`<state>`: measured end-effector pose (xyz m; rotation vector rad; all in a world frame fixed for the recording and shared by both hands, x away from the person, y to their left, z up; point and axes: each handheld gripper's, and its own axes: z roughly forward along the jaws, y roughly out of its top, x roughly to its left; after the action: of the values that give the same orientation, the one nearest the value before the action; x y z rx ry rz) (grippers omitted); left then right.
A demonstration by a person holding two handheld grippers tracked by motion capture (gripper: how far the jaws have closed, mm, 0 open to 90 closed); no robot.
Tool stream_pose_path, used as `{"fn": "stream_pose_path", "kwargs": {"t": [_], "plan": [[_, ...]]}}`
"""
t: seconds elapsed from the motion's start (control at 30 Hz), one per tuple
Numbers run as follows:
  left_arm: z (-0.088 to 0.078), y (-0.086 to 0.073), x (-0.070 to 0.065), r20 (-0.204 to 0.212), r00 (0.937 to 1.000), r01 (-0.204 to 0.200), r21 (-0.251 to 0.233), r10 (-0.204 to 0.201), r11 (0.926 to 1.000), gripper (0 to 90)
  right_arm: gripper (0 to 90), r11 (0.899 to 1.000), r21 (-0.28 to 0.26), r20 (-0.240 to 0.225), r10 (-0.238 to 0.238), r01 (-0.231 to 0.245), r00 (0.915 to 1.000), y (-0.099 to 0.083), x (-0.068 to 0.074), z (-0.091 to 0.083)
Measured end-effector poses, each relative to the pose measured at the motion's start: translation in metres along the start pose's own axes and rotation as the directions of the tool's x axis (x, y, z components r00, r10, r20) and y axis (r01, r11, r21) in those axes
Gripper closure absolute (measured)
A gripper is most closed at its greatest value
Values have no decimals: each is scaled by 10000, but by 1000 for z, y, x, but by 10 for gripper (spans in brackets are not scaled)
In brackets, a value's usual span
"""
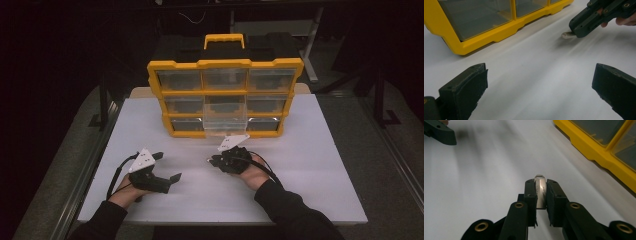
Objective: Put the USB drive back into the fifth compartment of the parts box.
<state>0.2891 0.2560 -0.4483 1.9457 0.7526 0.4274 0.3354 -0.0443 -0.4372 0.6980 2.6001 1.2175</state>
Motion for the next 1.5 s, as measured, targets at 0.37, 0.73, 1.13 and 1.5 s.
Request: {"fn": "stream_pose_path", "kwargs": {"t": [0.37,0.73,1.13,1.5], "plan": [[0,0,0,8,10000,15,14,-15,10000,0,778,9998,132,-93,130,-129,9999,-9,-6,-20],[0,-1,0,6,10000,-38,52,38,10000,0,778,9989,345,-56,310,-308,9995,-18,-16,-39],[0,-1,0,11,10000,-52,79,51,10000,0,777,9972,538,-65,532,-528,9986,-27,-28,-60],[0,-1,0,22,10000,-55,94,55,9999,0,778,9953,752,-142,619,-607,9980,-30,-37,-74]]}}
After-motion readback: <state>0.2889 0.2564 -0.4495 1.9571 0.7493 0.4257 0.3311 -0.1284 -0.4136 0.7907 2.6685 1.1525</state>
